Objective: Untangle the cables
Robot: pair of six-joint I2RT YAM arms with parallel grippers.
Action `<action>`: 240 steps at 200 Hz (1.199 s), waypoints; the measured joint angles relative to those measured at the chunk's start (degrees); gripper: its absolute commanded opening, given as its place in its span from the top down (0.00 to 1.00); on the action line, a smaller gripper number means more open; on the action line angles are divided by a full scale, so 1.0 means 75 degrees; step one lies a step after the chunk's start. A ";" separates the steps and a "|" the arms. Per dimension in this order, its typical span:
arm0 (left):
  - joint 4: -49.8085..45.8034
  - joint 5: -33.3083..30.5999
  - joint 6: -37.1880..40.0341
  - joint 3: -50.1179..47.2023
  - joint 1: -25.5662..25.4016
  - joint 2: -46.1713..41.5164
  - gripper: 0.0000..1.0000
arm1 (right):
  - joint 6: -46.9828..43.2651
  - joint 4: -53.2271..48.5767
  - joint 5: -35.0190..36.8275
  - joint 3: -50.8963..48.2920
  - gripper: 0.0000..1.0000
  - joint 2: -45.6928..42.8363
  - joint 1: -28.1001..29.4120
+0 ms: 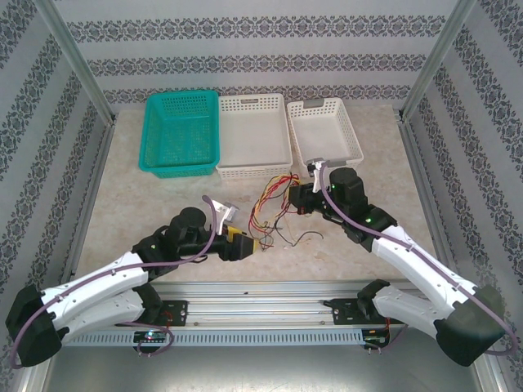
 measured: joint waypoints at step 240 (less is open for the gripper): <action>-0.1087 -0.0935 -0.0233 0.0055 0.0000 0.0376 1.00 | 0.0172 -0.0475 -0.0326 -0.0152 0.52 0.2460 -0.1099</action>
